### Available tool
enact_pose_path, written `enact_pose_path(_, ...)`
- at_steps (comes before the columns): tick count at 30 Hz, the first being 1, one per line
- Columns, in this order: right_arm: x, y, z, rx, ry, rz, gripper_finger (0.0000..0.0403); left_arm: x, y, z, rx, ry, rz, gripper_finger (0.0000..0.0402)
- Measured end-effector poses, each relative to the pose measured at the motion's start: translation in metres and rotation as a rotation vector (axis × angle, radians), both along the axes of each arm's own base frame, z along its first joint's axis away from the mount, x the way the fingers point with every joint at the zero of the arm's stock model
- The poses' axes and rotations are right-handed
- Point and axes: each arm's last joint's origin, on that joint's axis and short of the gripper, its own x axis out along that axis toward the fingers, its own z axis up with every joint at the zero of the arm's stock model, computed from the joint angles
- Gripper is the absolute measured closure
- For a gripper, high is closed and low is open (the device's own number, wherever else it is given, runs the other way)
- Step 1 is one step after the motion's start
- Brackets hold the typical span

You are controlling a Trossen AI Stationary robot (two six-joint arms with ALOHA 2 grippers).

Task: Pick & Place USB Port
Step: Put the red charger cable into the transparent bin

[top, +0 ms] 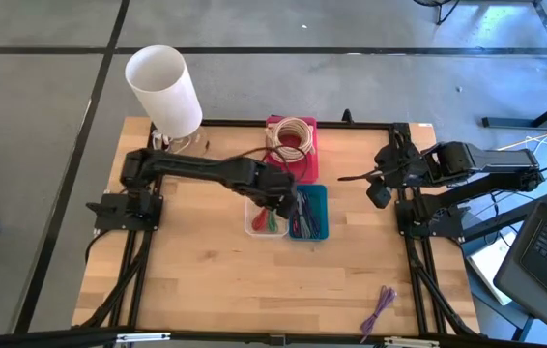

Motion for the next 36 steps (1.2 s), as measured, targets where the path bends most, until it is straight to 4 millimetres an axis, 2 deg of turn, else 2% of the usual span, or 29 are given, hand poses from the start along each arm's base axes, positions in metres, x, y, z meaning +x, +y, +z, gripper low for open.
enact_pose_path(10,0.0,0.0,0.0,-0.012,0.012,0.023,0.0197,0.03,0.023,-0.058,-0.074,0.071,0.023,0.0377)
enact_pose_path(19,-0.001,0.0,0.0,-0.013,0.021,0.025,0.0197,0.041,0.043,-0.099,-0.152,0.145,-0.001,0.0377)
enact_pose_path(27,-0.001,0.0,0.0,-0.012,0.021,0.025,0.0197,0.042,0.052,-0.108,-0.154,0.164,-0.001,0.0368)
enact_pose_path(36,-0.001,0.0,0.0,-0.012,0.021,0.024,0.0197,0.041,0.051,-0.108,-0.142,0.168,-0.011,0.0314)
